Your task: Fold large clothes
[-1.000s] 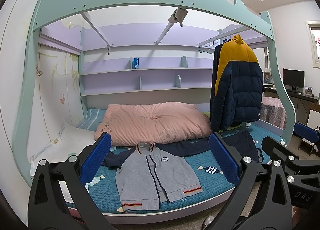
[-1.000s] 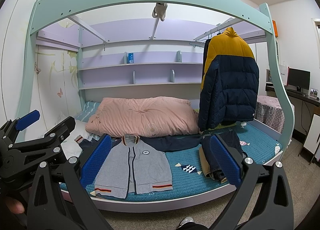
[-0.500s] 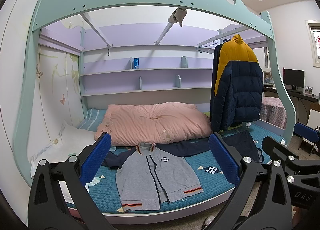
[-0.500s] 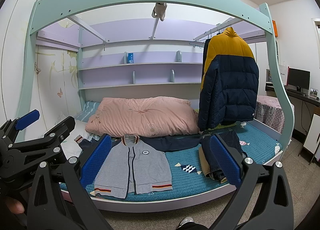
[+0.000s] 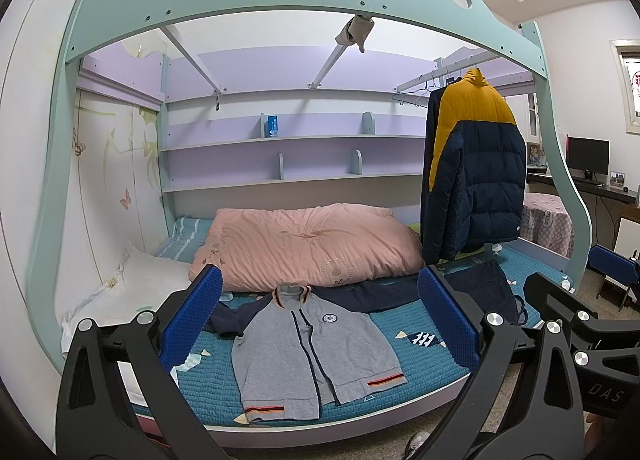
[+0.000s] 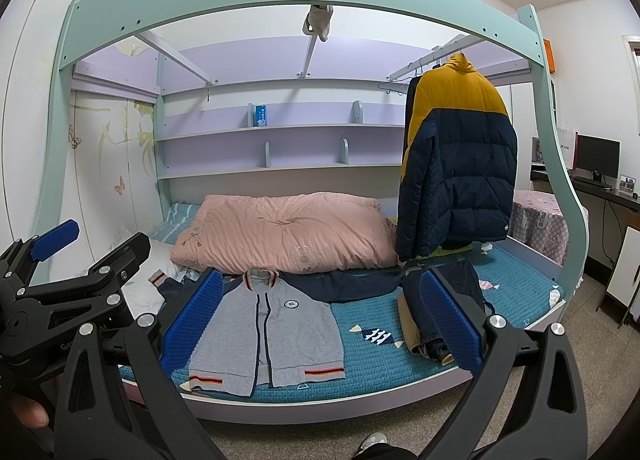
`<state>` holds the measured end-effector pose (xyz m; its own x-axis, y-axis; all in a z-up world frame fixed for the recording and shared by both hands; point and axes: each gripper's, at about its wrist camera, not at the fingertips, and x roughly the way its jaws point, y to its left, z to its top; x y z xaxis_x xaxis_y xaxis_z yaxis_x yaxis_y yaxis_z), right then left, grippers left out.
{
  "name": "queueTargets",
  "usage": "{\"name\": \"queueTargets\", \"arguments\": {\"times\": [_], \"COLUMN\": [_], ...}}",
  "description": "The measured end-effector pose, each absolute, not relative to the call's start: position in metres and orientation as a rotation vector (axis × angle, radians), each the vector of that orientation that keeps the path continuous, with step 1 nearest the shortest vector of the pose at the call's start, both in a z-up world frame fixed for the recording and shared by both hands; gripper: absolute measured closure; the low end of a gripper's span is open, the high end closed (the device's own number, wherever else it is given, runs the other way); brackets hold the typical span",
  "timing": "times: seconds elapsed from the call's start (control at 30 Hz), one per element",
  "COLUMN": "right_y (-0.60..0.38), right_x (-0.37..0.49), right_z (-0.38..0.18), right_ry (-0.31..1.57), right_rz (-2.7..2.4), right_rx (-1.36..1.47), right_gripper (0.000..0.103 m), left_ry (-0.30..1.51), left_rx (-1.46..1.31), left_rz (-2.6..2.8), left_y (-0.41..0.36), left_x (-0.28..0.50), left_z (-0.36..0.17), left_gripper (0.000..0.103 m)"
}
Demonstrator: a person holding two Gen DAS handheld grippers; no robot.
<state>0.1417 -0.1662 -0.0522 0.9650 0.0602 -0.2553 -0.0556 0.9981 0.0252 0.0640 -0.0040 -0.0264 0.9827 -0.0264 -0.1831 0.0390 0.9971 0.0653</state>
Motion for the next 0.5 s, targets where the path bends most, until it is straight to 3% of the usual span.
{"name": "queueTargets", "arguments": {"times": [0.5], "right_y": [-0.1639], "right_x": [0.1409], "right_z": [-0.0522], "right_ry": [0.261], "right_rz": [0.054], "right_rx": [0.018], "right_gripper": [0.008], "left_ry": [0.187], "left_rx": [0.071], "left_rz": [-0.033], "left_y": [-0.0004], "left_x": [0.0657], "left_z": [-0.0285], "left_gripper": [0.005]}}
